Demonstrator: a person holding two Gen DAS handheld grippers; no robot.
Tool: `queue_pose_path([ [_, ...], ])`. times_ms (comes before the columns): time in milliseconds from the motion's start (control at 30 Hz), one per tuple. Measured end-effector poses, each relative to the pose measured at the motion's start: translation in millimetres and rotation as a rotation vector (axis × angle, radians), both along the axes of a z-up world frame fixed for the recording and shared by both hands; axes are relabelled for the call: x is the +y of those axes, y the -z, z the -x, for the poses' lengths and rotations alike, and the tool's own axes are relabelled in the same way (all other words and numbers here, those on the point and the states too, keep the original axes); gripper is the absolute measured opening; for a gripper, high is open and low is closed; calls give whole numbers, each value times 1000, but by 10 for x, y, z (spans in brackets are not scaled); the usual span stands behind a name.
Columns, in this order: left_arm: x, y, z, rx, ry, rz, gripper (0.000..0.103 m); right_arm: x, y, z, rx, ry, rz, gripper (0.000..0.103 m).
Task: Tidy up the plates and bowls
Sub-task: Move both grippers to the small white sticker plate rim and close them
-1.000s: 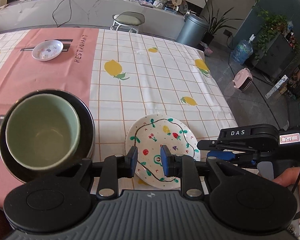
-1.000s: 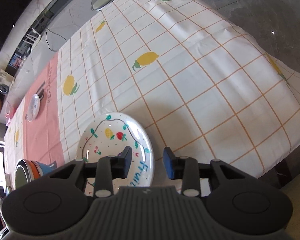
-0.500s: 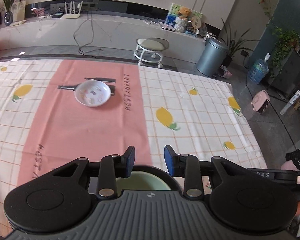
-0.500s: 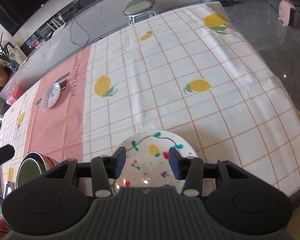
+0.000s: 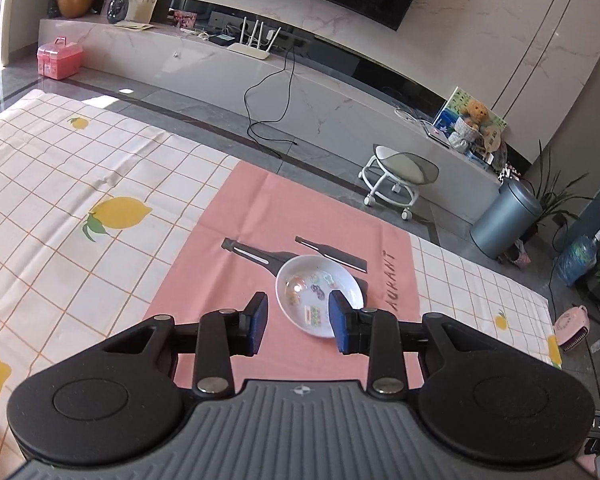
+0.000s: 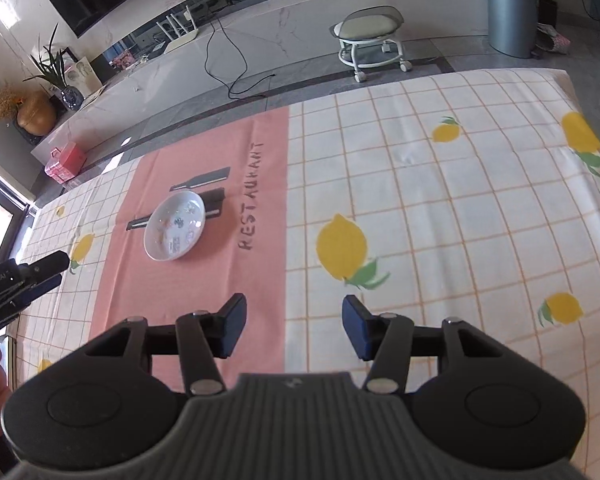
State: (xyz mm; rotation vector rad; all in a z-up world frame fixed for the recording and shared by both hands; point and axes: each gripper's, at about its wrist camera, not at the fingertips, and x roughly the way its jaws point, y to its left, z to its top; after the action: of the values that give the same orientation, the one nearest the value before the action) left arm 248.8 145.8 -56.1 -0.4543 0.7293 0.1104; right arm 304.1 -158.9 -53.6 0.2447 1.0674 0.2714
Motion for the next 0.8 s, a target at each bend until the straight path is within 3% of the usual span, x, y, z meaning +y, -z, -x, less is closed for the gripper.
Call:
queue_pose_path([
  [100,159,221,-164,33,-7,98,37,244,119,-287,28,-38,-31,52],
  [300,323,616,-406,88,-48,206,37,695,406,-726,103,-55,-116,48],
  [700,294,825,-578,97,-56,258,37,1134,704,-1109,140,-31,-162,38],
  [800,267,838,-605,99,-49,255,34,1171,778,-1161,146,-17,-145,31],
])
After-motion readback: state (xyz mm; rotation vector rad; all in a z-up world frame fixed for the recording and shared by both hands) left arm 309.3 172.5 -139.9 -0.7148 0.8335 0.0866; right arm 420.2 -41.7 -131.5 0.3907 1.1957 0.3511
